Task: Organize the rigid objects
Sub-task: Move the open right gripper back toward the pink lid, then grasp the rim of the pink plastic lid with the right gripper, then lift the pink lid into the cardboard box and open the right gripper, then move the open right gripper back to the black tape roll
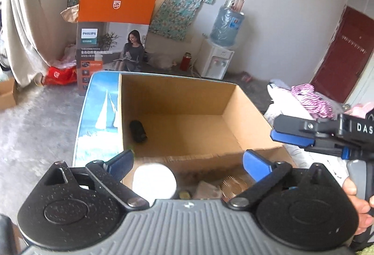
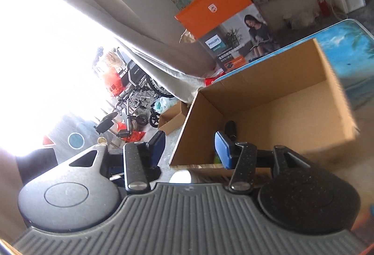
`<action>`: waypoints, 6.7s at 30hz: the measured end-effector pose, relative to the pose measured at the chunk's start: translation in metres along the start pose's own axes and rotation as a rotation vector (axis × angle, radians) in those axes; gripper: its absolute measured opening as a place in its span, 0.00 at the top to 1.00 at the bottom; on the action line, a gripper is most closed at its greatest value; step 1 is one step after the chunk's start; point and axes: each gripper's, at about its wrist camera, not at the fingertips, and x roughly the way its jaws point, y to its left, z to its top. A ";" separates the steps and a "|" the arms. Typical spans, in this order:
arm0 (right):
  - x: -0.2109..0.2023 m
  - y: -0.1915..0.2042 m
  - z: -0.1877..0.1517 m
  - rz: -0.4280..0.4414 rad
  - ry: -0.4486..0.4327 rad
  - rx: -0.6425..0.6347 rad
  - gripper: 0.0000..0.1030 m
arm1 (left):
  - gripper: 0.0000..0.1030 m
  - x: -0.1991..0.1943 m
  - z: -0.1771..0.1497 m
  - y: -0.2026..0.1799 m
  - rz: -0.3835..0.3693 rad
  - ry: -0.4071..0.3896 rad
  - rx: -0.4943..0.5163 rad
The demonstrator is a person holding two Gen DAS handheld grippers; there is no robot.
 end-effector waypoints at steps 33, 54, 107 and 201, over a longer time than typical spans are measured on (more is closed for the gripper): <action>0.048 -0.063 -0.127 -0.257 0.382 -0.003 0.81 | 0.28 0.095 -0.129 -0.069 0.018 0.368 0.272; 0.036 -0.073 -0.126 -0.305 0.372 -0.012 0.79 | 0.17 0.116 -0.128 -0.093 0.021 0.342 0.399; 0.010 -0.035 -0.123 -0.282 0.286 -0.063 0.79 | 0.30 0.066 -0.126 -0.099 0.078 0.205 0.378; -0.084 0.013 -0.014 -0.229 -0.101 -0.286 0.01 | 0.07 0.024 -0.001 -0.028 -0.006 0.141 0.002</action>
